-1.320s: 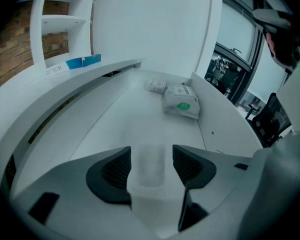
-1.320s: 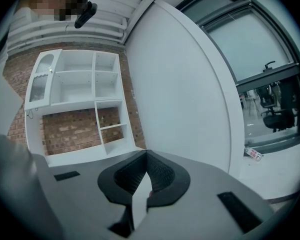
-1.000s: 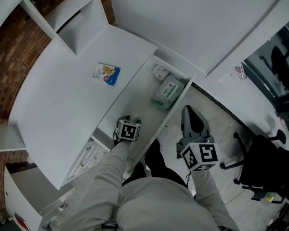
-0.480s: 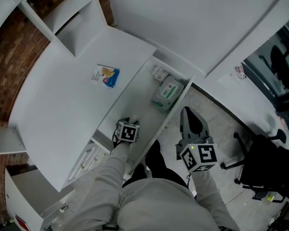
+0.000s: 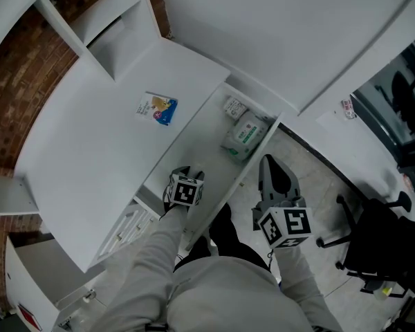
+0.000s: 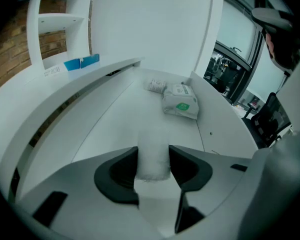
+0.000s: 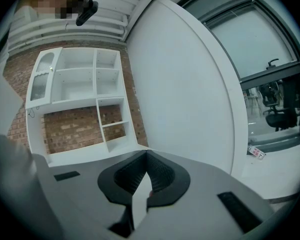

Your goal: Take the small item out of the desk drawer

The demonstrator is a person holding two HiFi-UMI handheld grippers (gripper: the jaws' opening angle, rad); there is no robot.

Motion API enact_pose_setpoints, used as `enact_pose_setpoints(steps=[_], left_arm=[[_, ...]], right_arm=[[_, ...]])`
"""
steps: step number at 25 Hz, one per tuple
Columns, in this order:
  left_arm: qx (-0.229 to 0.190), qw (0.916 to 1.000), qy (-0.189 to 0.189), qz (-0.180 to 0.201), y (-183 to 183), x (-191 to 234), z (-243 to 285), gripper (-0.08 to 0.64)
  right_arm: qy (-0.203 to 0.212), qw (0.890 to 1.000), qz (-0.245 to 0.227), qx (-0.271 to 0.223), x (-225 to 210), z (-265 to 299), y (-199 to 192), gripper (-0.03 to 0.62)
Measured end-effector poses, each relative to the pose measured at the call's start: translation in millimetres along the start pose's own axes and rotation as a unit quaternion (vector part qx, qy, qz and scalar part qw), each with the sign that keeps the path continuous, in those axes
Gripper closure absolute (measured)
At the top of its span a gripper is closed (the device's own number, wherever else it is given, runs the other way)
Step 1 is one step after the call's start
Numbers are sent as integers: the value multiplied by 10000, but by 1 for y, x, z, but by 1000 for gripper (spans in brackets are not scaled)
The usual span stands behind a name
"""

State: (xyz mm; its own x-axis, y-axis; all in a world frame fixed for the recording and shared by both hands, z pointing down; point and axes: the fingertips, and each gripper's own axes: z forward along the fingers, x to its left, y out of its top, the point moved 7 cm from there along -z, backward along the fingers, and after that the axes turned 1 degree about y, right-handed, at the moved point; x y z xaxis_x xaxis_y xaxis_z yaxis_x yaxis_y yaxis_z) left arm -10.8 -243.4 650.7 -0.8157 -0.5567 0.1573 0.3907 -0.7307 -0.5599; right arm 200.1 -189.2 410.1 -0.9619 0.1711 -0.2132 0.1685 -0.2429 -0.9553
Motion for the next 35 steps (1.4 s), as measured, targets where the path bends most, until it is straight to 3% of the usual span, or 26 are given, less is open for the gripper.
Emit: enact_pose_setpoints(steps=[8, 17, 35], left_arm=[[-673, 9974, 206, 182, 30, 5, -27, 365], [-1569, 9867, 281, 307, 79, 2, -87, 365], [-3090, 9485, 542, 448, 115, -1, -198, 365]], right_arm=[[179, 9998, -15, -71, 10, 4, 5, 565], [360, 9993, -29, -135, 25, 6, 8, 565], [546, 9981, -96, -269, 48, -1, 13, 565]])
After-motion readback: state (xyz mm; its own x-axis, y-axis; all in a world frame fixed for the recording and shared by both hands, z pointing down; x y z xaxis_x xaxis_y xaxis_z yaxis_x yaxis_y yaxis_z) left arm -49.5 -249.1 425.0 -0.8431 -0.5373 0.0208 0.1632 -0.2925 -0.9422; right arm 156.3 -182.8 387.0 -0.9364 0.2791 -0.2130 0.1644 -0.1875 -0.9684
